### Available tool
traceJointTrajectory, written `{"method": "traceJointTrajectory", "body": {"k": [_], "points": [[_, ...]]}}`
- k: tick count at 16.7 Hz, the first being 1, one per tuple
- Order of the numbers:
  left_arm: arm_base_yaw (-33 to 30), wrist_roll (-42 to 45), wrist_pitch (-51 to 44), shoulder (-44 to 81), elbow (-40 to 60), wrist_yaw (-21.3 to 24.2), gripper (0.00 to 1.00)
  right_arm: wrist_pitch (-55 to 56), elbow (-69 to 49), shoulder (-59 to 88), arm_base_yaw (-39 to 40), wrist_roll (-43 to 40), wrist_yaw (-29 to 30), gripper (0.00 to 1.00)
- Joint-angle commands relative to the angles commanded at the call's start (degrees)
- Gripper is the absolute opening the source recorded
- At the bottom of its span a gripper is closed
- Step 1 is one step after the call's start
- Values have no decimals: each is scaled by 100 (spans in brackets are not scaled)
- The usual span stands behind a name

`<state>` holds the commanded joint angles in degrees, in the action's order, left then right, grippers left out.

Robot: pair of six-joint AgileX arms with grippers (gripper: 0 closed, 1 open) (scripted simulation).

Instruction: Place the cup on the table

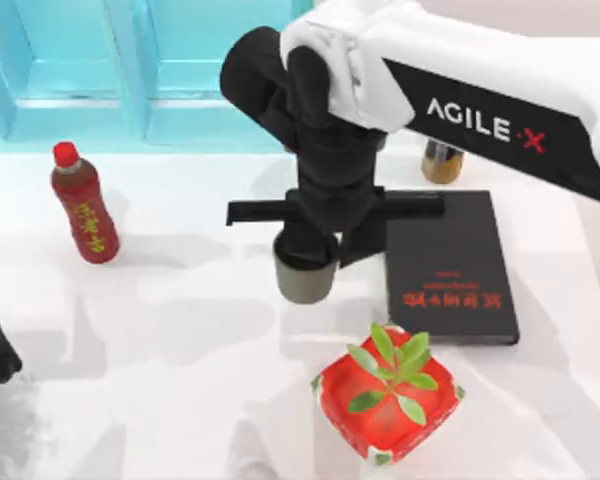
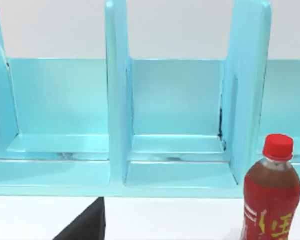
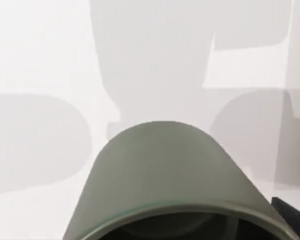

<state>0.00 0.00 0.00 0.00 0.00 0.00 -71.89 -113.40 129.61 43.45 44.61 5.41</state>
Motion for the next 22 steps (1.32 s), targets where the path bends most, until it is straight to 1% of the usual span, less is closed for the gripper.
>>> {"method": "traceJointTrajectory", "body": {"k": [5,18,19,22], "points": [[0,0,0,0,0,0,100,131,130,29,10,4,-2,0],[0,0,0,0,0,0,100,131,130,29,10,4,-2,98],[0,0,0,0,0,0,100,131,130,29,10,4,-2,100],[0,0,0,0,0,0,100,131,130,29,10,4,-2,100]]}}
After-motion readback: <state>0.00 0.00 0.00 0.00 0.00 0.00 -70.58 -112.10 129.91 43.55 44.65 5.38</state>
